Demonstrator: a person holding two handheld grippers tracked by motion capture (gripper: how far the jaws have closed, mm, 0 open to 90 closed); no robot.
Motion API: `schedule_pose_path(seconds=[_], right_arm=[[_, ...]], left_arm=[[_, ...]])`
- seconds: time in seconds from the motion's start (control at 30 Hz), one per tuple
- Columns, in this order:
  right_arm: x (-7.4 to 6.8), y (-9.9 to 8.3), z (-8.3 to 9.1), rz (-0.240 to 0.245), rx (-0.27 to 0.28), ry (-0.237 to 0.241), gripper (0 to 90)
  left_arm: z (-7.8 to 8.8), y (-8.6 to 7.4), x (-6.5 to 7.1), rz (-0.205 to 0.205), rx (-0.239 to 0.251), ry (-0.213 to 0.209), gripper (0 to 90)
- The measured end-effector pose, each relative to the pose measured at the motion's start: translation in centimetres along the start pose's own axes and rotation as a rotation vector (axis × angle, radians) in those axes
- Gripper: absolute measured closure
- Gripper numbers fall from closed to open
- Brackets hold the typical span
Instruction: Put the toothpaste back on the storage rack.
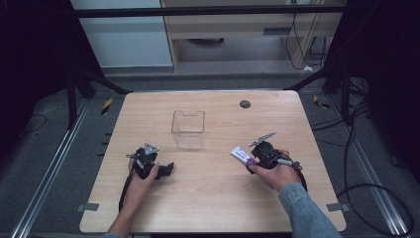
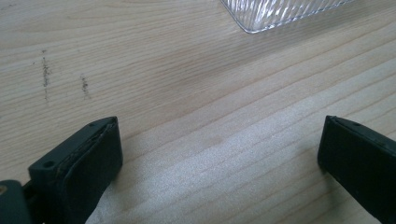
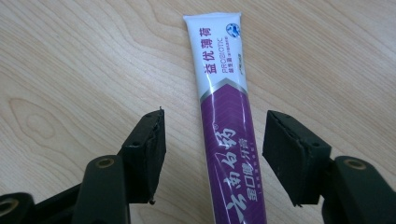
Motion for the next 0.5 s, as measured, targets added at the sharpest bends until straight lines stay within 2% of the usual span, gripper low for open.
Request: schedule_pose_path(seconds=[0.07, 0.27, 0.5], right_arm=[[0.2, 0.0, -0.3, -0.003, -0.009, 0.014, 39.5], [0.6, 0.1, -0.7, -0.011, -0.032, 0.004, 37.5], [0.8, 0.5, -1.5, -0.02, -0.052, 0.025, 36.7]], left_arm=[[0.0, 0.0, 0.0, -0.002, -0.001, 0.0, 0.0], [0.0, 0.0, 0.0, -0.003, -0.001, -0.001, 0.0], [-0.1, 0.1, -0.1, -0.005, 0.0, -0.004, 0.0]])
Point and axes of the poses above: each handheld gripper's, and its own axes: z roughly backward along the jaws, y roughly out of its top, x roughly to its right, the point moved 4 cm from there along -z, roughly forward along the jaws, and after that the axes turned 13 degrees about -x, right-handed, at the moved point
